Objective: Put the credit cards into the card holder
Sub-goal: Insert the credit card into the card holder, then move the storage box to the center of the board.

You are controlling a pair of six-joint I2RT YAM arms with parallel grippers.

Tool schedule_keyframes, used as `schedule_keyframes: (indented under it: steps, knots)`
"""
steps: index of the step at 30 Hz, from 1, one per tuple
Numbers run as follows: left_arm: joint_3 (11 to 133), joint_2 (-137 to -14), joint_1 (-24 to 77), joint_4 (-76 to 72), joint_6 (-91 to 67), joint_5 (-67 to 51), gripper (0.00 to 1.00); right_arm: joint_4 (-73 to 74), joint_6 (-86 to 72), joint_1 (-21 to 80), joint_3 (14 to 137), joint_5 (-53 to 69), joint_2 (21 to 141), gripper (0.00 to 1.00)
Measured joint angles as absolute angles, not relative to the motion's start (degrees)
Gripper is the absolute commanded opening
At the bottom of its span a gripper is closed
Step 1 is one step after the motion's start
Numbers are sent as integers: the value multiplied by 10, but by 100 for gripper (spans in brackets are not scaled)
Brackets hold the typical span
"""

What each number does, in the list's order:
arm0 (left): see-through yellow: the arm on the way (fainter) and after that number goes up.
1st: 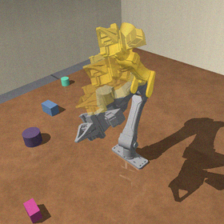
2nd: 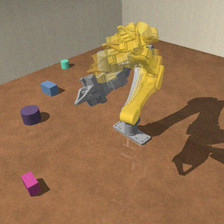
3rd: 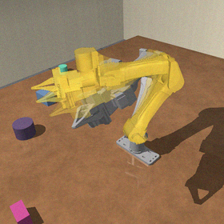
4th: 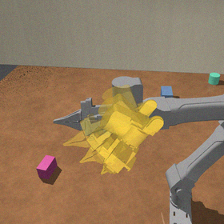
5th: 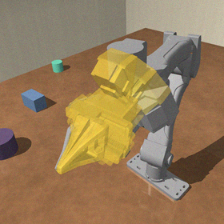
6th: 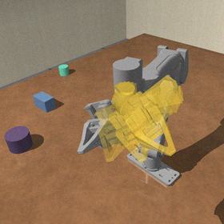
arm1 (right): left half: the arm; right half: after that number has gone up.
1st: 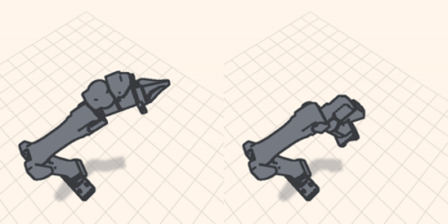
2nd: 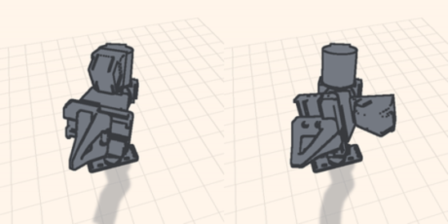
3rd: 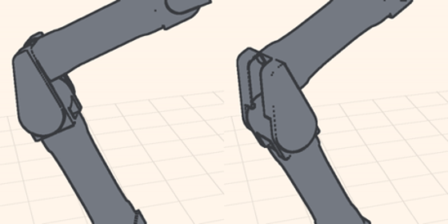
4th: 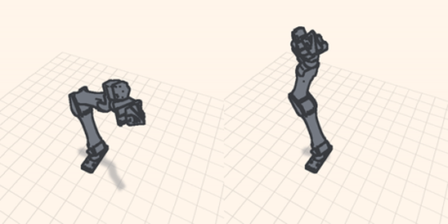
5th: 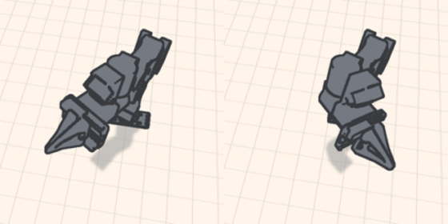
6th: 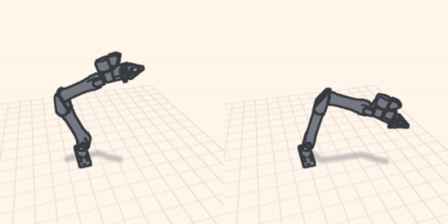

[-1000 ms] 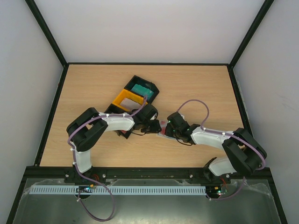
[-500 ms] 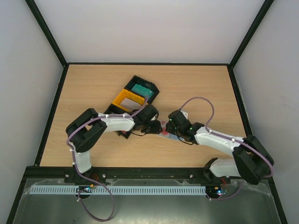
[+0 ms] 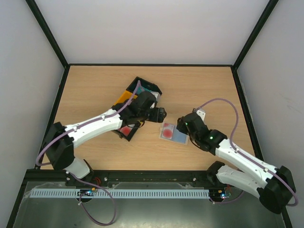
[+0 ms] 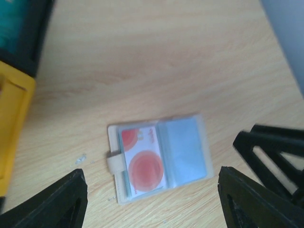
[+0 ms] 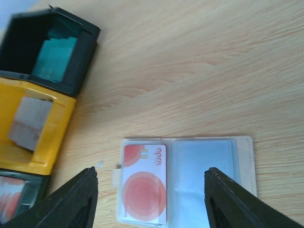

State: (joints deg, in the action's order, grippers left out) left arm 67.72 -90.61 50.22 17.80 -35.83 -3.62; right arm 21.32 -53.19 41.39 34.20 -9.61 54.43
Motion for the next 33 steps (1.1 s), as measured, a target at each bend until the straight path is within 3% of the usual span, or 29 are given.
schedule_keyframes:
  steps: [5,11,13,19,33]
  knots:
    - [729,-870,498,237,-311,21,80,218,-535,414,337,-94,482,62]
    - [774,-911,470,283,-283,41,52,218,-547,414,317,-86,449,63]
    - [783,-941,460,288,-275,30,47,216,-549,414,312,-80,450,63]
    - [767,-1007,442,290,-274,-13,47,207,-553,414,305,-68,474,63]
    - [664,-1004,379,248,-296,-10,51,156,-553,414,288,-43,546,63]
